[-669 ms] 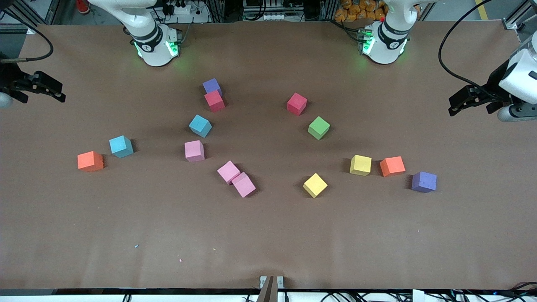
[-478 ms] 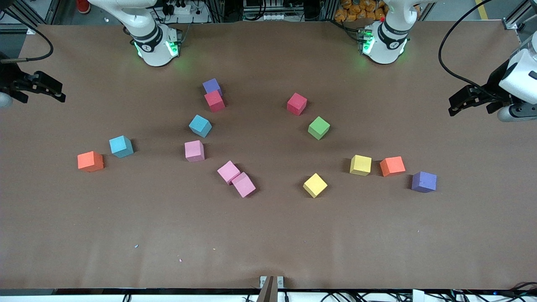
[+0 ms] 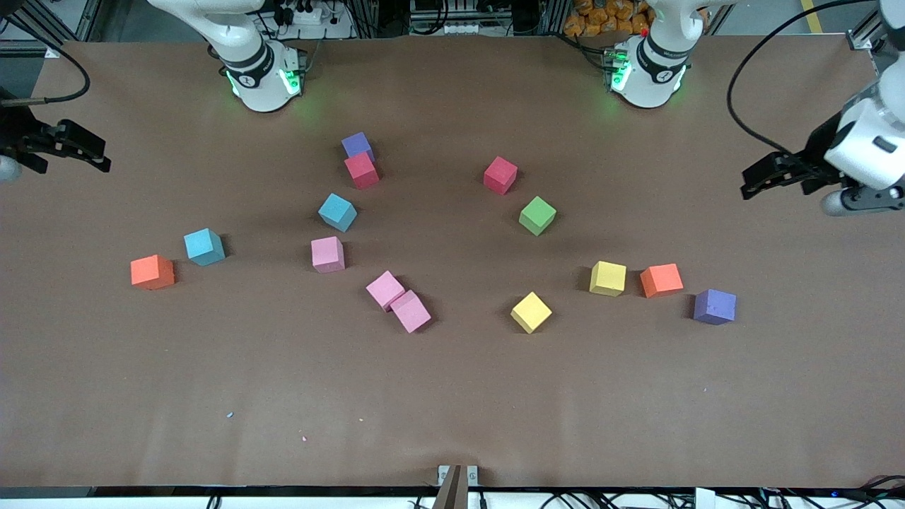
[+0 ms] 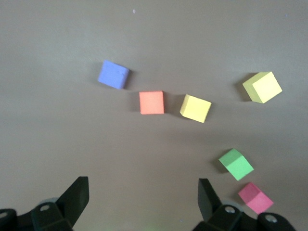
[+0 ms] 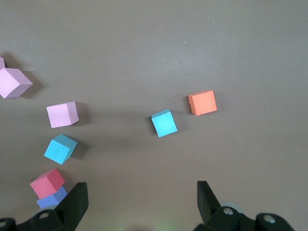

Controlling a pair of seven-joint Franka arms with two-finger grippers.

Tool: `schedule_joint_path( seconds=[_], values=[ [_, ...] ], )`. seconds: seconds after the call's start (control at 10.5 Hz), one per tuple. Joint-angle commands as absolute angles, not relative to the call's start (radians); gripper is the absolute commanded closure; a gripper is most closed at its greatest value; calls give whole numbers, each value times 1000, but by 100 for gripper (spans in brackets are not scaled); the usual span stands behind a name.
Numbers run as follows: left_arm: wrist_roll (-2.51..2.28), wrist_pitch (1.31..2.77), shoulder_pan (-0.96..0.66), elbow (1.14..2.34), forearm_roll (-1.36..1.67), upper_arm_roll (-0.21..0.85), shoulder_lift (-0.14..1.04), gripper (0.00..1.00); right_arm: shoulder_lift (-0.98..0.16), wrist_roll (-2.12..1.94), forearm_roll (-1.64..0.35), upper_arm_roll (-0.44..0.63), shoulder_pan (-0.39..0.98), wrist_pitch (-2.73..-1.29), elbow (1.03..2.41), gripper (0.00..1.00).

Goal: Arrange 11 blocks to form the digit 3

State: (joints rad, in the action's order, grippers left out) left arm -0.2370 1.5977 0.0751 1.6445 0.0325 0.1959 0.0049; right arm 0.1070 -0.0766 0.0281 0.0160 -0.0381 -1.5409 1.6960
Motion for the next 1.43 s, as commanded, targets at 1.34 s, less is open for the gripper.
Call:
schedule_joint_path(
  seconds=[1.34],
  values=[
    [-1493,2396,-12,2249,-32,611,244,0,123,48,-204,-271,14,-1833,2098,0]
  ],
)
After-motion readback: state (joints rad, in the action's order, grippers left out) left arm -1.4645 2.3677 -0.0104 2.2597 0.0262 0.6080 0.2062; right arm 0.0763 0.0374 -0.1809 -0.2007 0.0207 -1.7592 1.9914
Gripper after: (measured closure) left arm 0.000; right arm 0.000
